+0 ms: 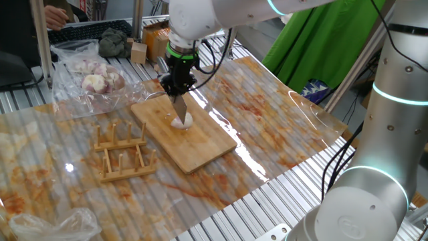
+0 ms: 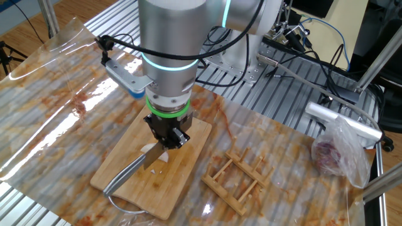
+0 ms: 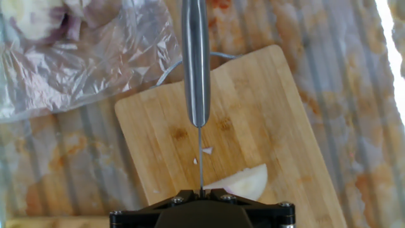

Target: Chop the onions

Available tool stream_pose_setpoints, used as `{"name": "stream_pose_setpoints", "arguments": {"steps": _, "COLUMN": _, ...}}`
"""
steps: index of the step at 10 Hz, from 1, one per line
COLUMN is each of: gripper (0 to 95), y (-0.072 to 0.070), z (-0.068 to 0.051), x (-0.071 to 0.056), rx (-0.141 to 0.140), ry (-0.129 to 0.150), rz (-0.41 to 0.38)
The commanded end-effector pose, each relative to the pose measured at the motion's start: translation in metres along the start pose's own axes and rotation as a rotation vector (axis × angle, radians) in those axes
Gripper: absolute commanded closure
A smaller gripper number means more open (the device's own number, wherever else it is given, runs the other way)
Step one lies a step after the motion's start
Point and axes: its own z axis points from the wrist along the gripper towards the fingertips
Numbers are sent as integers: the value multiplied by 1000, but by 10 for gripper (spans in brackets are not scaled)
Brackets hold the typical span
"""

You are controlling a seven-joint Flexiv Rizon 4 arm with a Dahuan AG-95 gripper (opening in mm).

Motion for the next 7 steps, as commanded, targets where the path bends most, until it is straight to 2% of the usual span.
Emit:
{"name": "stream_pose_setpoints", "arguments": {"steps": 1, "gripper": 950, "y": -4, "z": 5, "x": 5, "rx": -35, "ry": -60, "rz": -110}}
{"name": "stream_pose_setpoints", "arguments": {"steps": 2, "gripper": 950, "y": -7, "z": 10, "x": 4, "rx": -20, "ry": -80, "rz": -141}}
{"name": "stream_pose_setpoints", "arguments": {"steps": 3, "gripper": 950, "y": -10, "z": 13, "x": 4, "rx": -34, "ry": -81, "rz": -143}}
{"name": "stream_pose_setpoints", "arguments": {"steps": 5, "gripper": 950, "y": -17, "z": 20, "x": 3, "rx": -38, "ry": -72, "rz": -157}}
{"name": "stream_pose_setpoints", "arguments": {"steps": 7, "gripper": 950, "y": -18, "z": 28, "x": 7, "rx": -37, "ry": -71, "rz": -160}}
